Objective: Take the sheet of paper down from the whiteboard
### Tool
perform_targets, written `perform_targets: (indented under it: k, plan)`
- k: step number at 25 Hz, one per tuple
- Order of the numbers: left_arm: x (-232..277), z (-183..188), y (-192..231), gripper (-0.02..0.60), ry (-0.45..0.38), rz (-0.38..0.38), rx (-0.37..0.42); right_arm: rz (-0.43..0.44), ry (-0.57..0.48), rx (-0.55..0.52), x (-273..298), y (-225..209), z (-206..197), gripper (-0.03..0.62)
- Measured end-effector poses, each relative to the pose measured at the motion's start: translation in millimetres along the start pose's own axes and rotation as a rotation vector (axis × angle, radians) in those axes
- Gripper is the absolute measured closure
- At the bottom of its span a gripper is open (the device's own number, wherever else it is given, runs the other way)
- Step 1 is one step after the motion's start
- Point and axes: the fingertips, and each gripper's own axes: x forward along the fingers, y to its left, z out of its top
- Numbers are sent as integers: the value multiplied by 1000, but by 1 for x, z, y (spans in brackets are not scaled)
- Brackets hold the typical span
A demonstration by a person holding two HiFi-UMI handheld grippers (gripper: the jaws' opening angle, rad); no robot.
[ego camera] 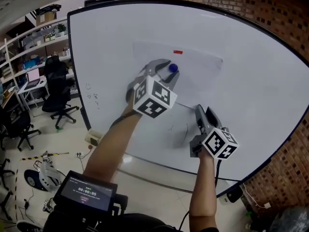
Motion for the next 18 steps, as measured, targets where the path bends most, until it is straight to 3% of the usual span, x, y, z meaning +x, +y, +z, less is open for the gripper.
perform_targets:
  k: [8,14,18]
  plan:
    - [-4,3,6,457,-11,27,-13,34,-4,53,-1,0,5,453]
    - [-4,2,6,459,-8,27,-24,61,-7,61,4,7,11,579]
    - [-1,3,5,459,-10,21,-29,61,-10,68,3,4,11,580]
